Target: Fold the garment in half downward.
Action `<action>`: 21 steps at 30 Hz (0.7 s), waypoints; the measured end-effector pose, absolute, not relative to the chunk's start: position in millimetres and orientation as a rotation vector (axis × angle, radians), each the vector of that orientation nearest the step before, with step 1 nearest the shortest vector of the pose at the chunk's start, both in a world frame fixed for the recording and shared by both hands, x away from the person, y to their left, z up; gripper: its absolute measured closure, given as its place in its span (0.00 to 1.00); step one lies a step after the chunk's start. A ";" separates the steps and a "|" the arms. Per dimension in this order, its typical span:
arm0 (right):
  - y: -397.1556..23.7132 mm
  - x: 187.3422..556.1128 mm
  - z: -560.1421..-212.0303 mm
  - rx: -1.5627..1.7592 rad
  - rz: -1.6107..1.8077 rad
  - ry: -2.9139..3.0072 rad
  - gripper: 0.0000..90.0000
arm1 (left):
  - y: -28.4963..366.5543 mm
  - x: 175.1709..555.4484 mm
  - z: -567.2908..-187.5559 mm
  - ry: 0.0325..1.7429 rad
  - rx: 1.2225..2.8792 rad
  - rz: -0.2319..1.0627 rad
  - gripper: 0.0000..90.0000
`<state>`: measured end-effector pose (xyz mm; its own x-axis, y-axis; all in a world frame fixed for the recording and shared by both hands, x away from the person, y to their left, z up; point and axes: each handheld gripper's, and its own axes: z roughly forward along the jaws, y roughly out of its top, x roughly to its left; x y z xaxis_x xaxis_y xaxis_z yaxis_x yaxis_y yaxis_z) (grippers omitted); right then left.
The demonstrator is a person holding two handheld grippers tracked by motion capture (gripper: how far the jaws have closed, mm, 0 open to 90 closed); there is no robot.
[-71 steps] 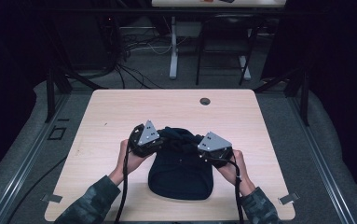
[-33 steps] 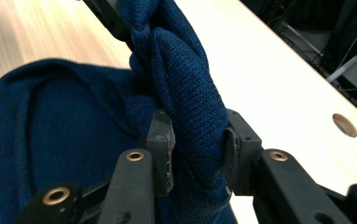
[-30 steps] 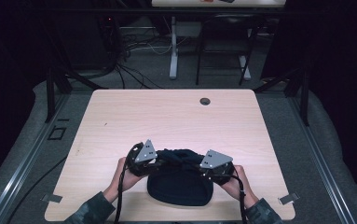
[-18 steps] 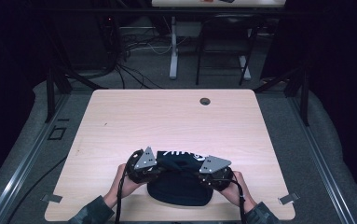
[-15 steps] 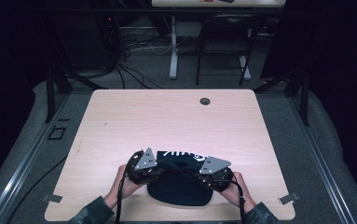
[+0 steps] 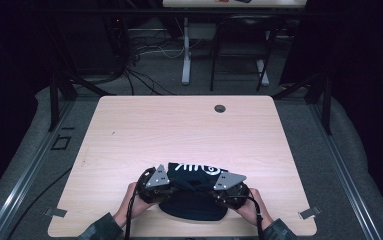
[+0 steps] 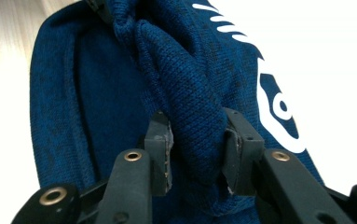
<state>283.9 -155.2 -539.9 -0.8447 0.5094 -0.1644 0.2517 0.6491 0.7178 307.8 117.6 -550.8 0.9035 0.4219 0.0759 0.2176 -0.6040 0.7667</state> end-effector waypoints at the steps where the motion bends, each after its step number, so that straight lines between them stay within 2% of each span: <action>1: -154.8 281.9 -541.8 0.600 1.012 2.525 0.73 | 117.5 306.0 -552.0 0.453 2.245 0.309 0.73; 8: -154.9 280.1 -544.2 0.592 0.998 2.555 0.72 | 118.0 303.7 -554.4 0.442 2.277 0.294 0.71; 11: -153.9 279.1 -547.1 0.600 0.974 2.583 0.68 | 118.2 302.5 -555.2 0.443 2.279 0.289 0.69; 16: -157.4 275.8 -547.0 0.621 0.964 2.619 0.63 | 122.9 300.4 -553.3 0.478 2.266 0.242 0.56; 21: -165.2 270.8 -539.2 0.679 1.032 2.671 0.50 | 132.3 292.8 -541.8 0.496 2.243 0.221 0.42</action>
<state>270.8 -165.2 -539.2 -0.8747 0.4842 -0.0190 0.3457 0.6511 0.6757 292.8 132.3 -541.8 0.9073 0.4204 -0.0033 0.2783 -0.5949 0.7541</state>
